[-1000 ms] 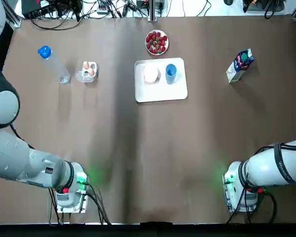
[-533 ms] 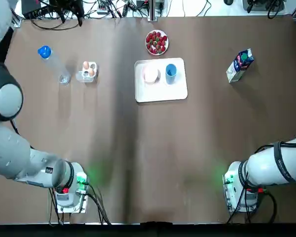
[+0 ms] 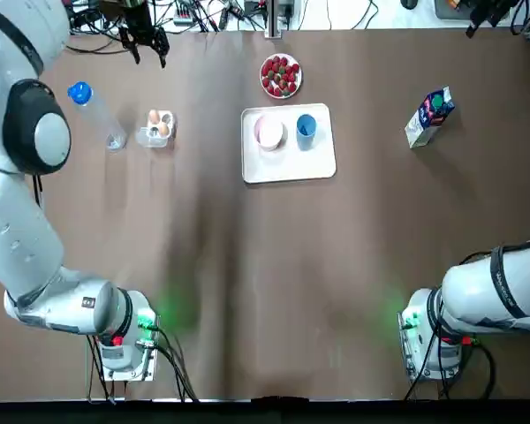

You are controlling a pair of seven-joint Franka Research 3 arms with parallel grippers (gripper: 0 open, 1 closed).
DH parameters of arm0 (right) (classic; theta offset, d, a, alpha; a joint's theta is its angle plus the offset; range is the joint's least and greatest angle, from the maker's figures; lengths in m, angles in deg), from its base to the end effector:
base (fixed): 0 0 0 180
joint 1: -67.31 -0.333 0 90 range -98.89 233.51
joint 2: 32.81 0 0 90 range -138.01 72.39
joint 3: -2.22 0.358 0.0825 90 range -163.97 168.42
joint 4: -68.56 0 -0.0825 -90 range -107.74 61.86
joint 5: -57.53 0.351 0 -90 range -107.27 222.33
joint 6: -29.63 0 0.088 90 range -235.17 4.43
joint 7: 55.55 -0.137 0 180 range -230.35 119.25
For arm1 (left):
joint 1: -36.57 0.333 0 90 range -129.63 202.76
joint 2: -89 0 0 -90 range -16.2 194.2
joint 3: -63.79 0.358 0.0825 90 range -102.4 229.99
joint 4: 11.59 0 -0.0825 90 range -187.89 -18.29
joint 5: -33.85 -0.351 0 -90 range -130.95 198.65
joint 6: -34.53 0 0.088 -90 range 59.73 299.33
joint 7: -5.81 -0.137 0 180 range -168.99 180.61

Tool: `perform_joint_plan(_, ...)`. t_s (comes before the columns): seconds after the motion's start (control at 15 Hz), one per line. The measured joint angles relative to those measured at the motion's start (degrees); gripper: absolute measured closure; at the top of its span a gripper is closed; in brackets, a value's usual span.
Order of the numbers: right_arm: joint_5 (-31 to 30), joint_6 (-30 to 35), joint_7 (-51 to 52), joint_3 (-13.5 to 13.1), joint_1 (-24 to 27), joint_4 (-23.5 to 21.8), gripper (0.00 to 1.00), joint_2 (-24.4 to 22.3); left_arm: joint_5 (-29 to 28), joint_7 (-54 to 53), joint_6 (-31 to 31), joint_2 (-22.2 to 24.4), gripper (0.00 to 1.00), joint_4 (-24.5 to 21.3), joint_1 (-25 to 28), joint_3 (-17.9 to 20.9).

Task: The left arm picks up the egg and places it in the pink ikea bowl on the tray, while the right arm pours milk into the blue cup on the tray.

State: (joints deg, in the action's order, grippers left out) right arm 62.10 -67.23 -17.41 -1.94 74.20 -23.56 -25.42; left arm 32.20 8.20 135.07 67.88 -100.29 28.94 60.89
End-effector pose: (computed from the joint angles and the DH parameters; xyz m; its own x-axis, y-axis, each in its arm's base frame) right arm 0.5611 -0.0969 0.5603 0.8953 0.4454 0.0065 0.4443 -0.8920 -0.0830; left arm 0.6196 -0.1074 0.4467 0.9765 -0.1440 -0.1603 -0.1484 -0.9888 -0.0156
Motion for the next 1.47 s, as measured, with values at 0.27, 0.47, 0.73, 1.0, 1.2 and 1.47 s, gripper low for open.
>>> perform_joint_plan(0.27, 3.9, 0.0, 18.4, -0.1, 3.6, 0.0, 0.00, 3.3, -0.2, -0.1, 7.9, -5.3, 0.00, 0.0, 0.9, 0.1)
perform_joint_plan(0.47, 10.8, -0.1, 31.9, -0.1, 7.1, -0.1, 0.00, 6.5, -3.7, -0.1, 11.3, -8.7, 0.00, -0.1, 1.6, 0.1)
perform_joint_plan(0.73, 16.0, -0.1, 46.3, -0.1, 11.7, -0.1, 0.00, 11.5, -5.3, -0.1, 15.0, -11.0, 0.00, -1.9, 2.5, 0.1)
perform_joint_plan(1.0, 23.0, -0.2, 55.2, -0.1, 13.1, -0.1, 0.00, 16.5, -6.3, -0.1, 22.1, -11.4, 0.00, -9.0, 3.8, 0.2)
perform_joint_plan(1.2, 28.4, -0.6, 65.9, -0.1, 16.2, 0.1, 0.00, 21.6, -6.5, -0.2, 24.2, -11.4, 0.00, -12.8, 4.5, 0.2)
perform_joint_plan(1.47, 29.5, -0.6, 70.3, 0.0, 18.1, 4.6, 0.00, 26.9, -6.5, -0.2, 25.4, -11.3, 0.01, -13.0, 4.5, 0.1)
